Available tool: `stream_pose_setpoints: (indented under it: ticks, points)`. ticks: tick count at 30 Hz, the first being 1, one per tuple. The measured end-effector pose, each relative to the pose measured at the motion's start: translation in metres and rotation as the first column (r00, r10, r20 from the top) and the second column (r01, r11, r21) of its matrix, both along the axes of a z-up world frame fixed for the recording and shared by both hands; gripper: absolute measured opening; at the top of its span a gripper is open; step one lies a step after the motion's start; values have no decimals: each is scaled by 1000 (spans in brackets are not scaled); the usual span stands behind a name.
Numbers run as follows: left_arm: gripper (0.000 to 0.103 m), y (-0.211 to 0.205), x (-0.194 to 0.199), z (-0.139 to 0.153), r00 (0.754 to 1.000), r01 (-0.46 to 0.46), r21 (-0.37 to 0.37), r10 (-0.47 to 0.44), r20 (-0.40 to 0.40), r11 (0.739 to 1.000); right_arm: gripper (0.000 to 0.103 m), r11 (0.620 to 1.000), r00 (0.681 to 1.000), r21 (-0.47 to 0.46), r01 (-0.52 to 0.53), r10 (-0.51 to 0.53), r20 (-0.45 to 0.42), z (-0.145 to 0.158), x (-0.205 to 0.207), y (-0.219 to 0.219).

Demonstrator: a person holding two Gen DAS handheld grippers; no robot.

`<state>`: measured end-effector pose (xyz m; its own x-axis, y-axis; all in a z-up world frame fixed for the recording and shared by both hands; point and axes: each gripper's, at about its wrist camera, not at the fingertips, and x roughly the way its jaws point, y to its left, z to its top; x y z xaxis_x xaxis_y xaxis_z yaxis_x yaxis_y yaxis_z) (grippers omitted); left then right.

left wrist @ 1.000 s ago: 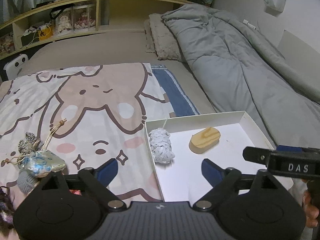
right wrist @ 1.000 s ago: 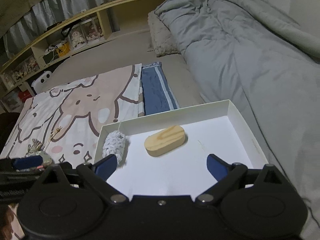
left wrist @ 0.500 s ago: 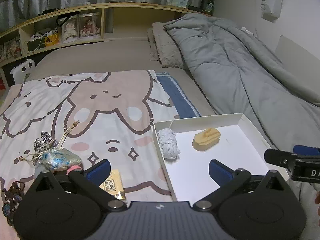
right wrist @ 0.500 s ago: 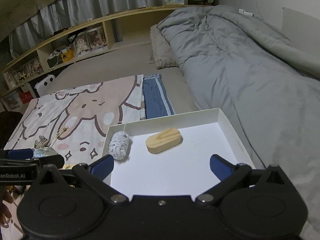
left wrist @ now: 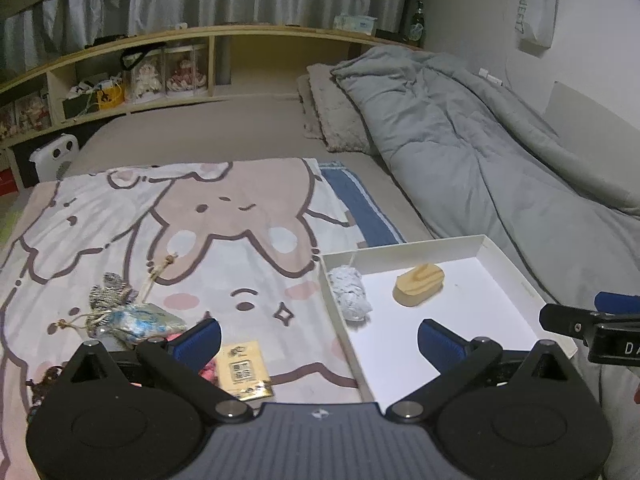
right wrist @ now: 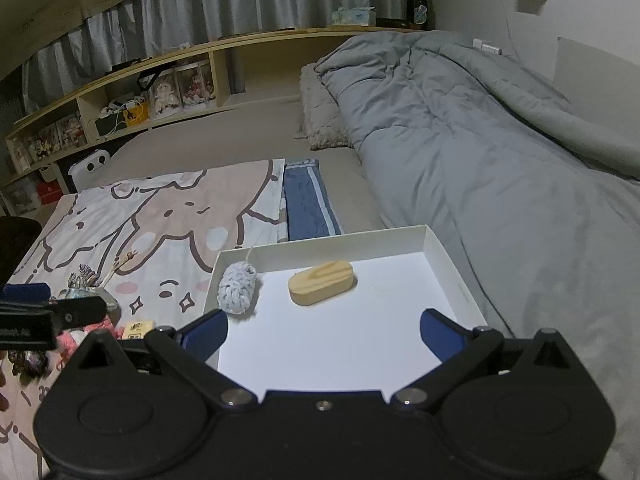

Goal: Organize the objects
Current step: 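Withdraw both tools from the box back toward the remaining toys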

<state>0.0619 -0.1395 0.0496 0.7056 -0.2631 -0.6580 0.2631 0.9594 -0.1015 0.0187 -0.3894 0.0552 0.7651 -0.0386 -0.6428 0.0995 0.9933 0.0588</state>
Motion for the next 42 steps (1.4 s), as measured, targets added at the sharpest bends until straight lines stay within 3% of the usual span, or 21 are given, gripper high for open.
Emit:
stream_pose_setpoints:
  ticks: [18,35,42]
  points:
    - [103,98,-8,3,982,-183,39,181,57,982,103,994,996,65,-85,85,6,-23,21,60]
    - [103,175,-12,-5,948,-309,87,299,111,947,103,977,978,45,-207,207,9,-33,44,140]
    - [103,203,-8,-20,932,-359,67,355,69,931,103,956,962,110,-271,271,15,-41,51,164]
